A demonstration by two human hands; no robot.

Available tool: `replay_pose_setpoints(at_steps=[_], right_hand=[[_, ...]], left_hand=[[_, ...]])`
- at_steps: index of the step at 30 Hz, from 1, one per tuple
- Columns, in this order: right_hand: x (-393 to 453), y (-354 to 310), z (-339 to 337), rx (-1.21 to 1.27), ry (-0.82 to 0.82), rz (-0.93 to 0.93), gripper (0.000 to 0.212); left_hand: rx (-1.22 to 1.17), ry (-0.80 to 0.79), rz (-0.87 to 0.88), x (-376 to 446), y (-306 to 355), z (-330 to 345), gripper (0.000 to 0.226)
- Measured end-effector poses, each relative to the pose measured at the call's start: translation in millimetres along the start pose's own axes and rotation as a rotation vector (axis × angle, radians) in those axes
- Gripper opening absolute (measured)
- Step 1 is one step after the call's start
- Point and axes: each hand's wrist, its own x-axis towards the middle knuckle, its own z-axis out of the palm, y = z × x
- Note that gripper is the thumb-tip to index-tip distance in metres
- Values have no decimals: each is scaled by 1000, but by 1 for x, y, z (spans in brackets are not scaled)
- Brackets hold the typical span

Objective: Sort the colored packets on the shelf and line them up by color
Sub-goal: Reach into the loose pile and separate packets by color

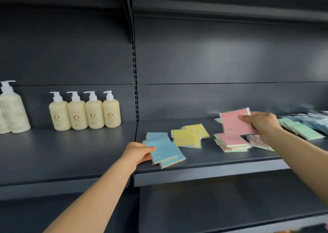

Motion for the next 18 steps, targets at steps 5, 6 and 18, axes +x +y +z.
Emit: replay_pose_setpoints(at_steps=[5,6,18], right_hand=[[-10,10,-36,48,40,65,16],[-13,12,-42,37,60,60,15],[6,17,-95,52,130,103,19]], left_hand=[[101,80,42,1,-3,5,13],[127,111,52,0,-4,8,17],[594,249,264,7,34,38,44]])
